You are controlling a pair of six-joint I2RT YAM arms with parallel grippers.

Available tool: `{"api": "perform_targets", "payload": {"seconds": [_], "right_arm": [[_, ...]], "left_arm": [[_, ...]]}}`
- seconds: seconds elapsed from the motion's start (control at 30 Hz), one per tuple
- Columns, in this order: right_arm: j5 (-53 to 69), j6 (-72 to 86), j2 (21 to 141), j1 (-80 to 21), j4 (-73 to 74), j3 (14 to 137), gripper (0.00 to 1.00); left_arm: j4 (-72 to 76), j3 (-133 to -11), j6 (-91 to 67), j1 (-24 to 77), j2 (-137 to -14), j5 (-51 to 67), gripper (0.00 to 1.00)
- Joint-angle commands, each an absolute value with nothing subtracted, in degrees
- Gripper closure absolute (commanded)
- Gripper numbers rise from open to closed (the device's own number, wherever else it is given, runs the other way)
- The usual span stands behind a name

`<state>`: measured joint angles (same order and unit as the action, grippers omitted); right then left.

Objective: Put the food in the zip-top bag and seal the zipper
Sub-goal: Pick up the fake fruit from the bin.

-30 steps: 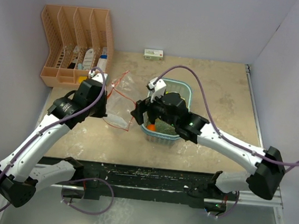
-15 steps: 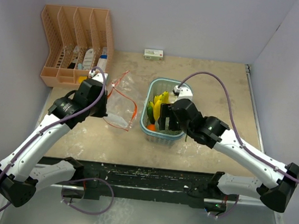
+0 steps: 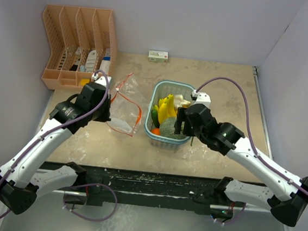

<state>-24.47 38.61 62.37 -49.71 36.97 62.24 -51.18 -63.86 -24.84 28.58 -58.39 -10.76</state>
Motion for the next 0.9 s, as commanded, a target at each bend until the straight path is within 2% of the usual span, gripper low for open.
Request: {"api": "perform_targets", "payload": {"seconds": [0.0, 0.1, 0.27, 0.33, 0.47, 0.63, 0.87], "right_arm": [[-25.4, 35.9, 61.7, -47.6, 33.3, 60.4, 0.25], [-22.8, 33.5, 61.7, -45.8, 30.0, 59.2, 0.30], [-18.9, 32.4, 62.4, -44.8, 28.4, 58.2, 0.57], [-17.9, 32.3, 62.0, -44.7, 28.4, 58.2, 0.61], [-16.2, 32.0, 61.3, -44.6, 29.5, 58.1, 0.64], [-14.9, 31.3, 61.3, -44.6, 31.7, 58.4, 0.59], [-12.2, 30.8, 62.5, -44.4, 32.2, 56.2, 0.60]], "left_arm": [[-49.1, -64.0, -24.0, 28.8, -57.3, -10.3, 1.00], [-49.0, -64.1, -23.9, 28.8, -57.3, -10.3, 1.00], [-49.1, -64.1, -23.9, 28.7, -57.5, -10.7, 1.00], [-49.1, -64.1, -23.9, 28.7, -57.6, -10.7, 1.00], [-49.1, -64.3, -23.8, 28.7, -57.8, -10.6, 1.00], [-49.2, -64.4, -23.9, 28.7, -57.8, -10.5, 1.00], [-49.2, -64.4, -23.9, 28.7, -57.8, -10.4, 1.00]]}}
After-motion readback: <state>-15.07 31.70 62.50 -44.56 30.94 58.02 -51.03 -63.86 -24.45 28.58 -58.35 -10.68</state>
